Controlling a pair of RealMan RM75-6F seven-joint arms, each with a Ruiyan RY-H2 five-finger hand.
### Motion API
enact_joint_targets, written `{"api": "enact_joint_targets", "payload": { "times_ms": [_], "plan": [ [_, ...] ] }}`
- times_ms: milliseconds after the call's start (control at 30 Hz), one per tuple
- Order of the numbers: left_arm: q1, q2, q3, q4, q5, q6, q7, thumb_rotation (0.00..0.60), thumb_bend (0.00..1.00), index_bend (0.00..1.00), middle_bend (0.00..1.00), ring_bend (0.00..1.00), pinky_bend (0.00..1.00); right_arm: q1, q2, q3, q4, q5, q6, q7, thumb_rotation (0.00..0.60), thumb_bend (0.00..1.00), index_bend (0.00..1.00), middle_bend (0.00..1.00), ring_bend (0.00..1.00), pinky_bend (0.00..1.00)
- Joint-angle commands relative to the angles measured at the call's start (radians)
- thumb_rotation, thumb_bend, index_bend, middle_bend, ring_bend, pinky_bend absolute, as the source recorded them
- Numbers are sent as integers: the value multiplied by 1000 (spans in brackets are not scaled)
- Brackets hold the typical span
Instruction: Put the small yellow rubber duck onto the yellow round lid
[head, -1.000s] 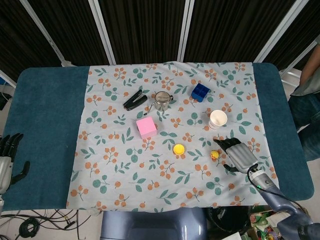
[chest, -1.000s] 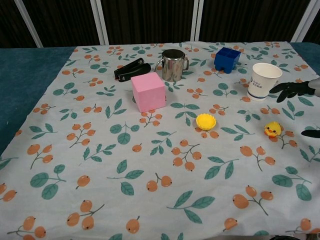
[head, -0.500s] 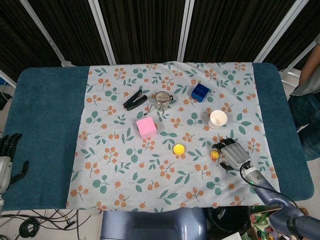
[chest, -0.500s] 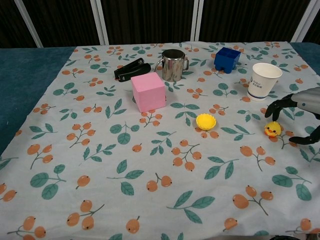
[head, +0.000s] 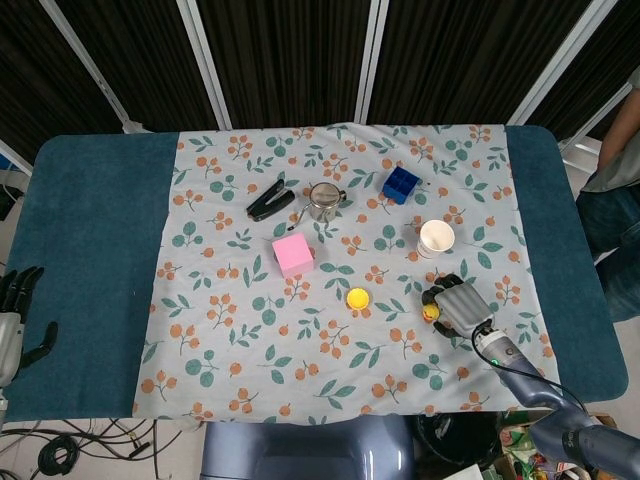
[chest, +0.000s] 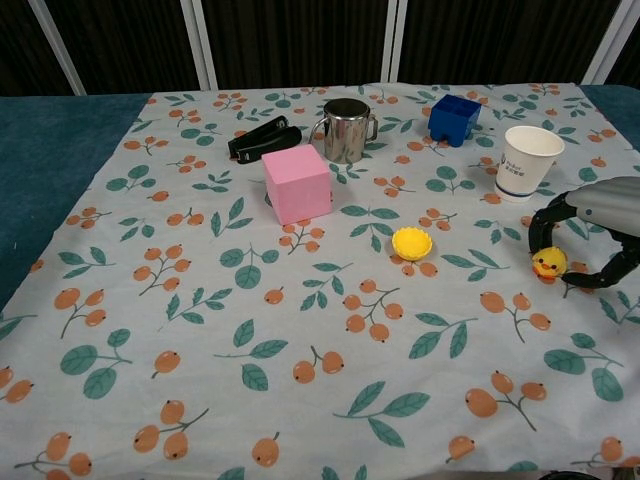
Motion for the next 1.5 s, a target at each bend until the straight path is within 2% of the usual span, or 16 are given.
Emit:
{"api": "enact_joint_targets", "payload": {
  "times_ms": [33,233,433,600,1067,1300,1500],
  "plan": [
    [0,0,0,0,0,0,1,600,426,0,66,0,0,1,-2,-1,2,1,-3,-1,600,267,405,379,199,156],
    [1,1,0,-1,0,1,0,600,425,0,66,0,0,4,-9,-5,11,5,-15,0,600,267,416,386,202,156],
    [1,0,2,-2,3,2,-2,600,427,0,66,0,0,6,-12,-2,12,-1,-2,4,600,297,492,461,259,156],
    [2,1,2,-3,4,1,-6,600,427,0,66,0,0,11,1,3,-8,-2,1,7,600,321,503,467,263,156],
    [3,6,1,-9,1,-2,-19,600,427,0,66,0,0,105,65,107,-202,65,-53,-131,600,320,503,455,260,157],
    [1,9,0,-11,-2,-7,-29,600,427,0,66,0,0,180,0,184,-245,190,-118,-236,600,319,503,455,260,157],
    [0,13,0,-12,-2,-10,-39,600,427,0,66,0,0,233,-115,206,-186,272,-141,-317,600,320,503,455,260,157]
  ]
}}
